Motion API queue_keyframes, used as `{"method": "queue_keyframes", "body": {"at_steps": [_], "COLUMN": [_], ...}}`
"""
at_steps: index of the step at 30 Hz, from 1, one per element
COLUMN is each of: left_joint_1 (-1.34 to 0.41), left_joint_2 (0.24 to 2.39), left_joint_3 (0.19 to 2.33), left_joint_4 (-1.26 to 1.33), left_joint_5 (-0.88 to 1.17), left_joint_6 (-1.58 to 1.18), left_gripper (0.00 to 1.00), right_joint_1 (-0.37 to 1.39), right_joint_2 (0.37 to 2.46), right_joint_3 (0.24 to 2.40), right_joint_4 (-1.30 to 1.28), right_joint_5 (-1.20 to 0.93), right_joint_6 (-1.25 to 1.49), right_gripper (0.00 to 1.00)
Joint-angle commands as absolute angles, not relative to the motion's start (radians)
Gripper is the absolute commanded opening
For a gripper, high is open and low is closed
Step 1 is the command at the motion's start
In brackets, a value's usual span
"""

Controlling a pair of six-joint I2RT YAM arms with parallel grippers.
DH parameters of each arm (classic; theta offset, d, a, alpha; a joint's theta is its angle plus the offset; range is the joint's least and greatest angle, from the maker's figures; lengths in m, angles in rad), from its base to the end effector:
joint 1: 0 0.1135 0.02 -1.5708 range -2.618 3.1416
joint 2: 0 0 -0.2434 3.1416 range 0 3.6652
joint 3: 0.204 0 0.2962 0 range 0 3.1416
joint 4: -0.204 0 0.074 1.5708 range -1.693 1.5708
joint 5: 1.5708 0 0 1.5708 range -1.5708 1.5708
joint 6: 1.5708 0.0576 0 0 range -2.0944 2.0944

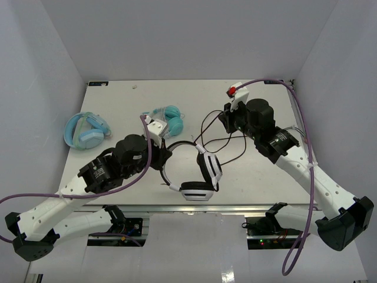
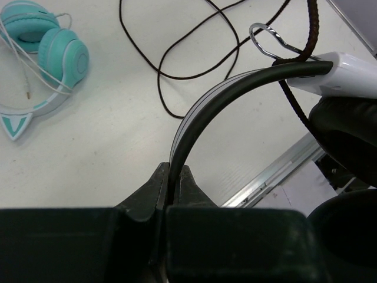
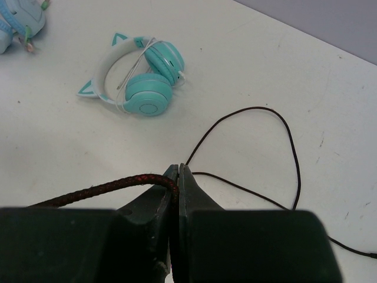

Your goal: Wrap the headphones

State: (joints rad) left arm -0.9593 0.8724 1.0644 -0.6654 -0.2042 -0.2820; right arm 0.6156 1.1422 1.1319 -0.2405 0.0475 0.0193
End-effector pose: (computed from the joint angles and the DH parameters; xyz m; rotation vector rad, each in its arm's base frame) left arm 0.1547 -0.2003 0.3547 0.5674 2.0027 -0.5654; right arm 0.2767 0.1923 0.3593 -0.5080 1.7686 0.4042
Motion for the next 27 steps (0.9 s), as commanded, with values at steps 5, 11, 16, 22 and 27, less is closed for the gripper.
{"method": "queue_keyframes", "body": {"at_steps": [5,11,16,22,27], "left_joint_1": [-0.96,-0.96,-0.96,-0.96,-0.96], "left_joint_2": [0.793,0.707,0.687,0.658,0.602], "left_joint_3": [1.06,1.066,1.11,1.115,1.106], "left_joint_4": [-0.578,-0.52,-0.52,-0.508,-0.468], "left_joint_5": [-0.019,-0.003,-0.043,-0.169,-0.187], "left_joint_6": [-0.303,-0.344,-0.373,-0.397,-0.406], "left_gripper": [0.0,0.0,0.0,0.0,0.0], "right_joint_1": [0.58,0.567,0.563,0.561,0.537], "right_joint_2": [1.183,1.209,1.204,1.19,1.217], "right_joint_3": [1.17,1.158,1.138,1.097,1.073], "right_joint_4": [-0.224,-0.225,-0.224,-0.23,-0.241], "right_joint_5": [0.088,0.087,0.083,0.101,0.141], "right_joint_6": [0.012,0.024,0.036,0.048,0.054], "right_gripper": [0.08,0.08,0.08,0.08,0.08]}}
